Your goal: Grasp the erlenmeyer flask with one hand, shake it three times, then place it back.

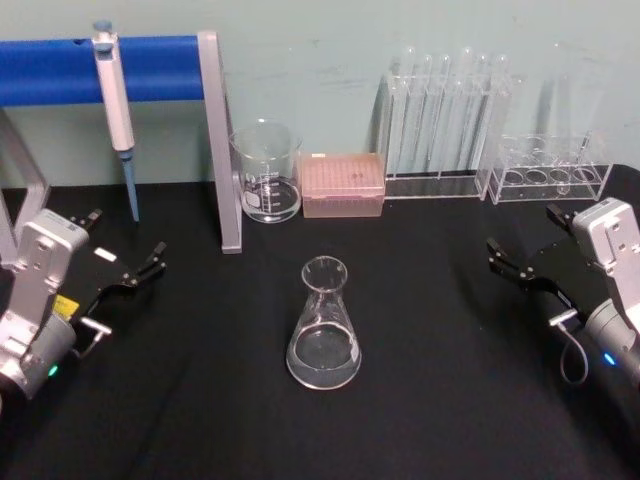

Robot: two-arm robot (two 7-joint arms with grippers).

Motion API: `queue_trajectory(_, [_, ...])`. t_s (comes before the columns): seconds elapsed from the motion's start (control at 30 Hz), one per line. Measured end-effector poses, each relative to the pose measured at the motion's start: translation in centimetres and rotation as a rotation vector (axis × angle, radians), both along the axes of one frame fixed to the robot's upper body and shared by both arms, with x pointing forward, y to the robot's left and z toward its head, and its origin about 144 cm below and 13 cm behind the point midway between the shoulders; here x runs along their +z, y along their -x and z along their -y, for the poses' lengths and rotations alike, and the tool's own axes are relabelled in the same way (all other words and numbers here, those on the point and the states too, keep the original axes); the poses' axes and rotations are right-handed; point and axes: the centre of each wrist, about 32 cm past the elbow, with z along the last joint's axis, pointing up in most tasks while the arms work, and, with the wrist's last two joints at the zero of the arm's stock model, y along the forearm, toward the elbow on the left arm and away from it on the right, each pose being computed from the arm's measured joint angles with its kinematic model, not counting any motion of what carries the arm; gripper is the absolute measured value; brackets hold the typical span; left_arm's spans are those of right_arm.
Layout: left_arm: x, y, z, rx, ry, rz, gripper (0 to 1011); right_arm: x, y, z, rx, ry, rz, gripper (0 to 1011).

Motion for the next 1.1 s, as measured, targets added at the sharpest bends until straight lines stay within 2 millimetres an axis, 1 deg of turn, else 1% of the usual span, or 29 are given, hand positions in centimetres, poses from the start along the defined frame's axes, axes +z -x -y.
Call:
queue_trajectory(0.73, [0.0, 0.0, 0.0, 0.0, 0.0, 0.0, 1001, 0.0, 0.0, 0.0, -0.001, 0.001, -0.001, 1000])
queue_trajectory(0.93, [0.0, 0.0, 0.0, 0.0, 0.0, 0.0, 1001, 0.2, -0.3, 0.4, 0.004, -0.003, -0.022, 1000])
queue_trajectory(1.1, [0.0, 0.0, 0.0, 0.0, 0.0, 0.0, 1001, 0.5, -0.5, 1.0, 0.035, -0.029, -0.045, 1000])
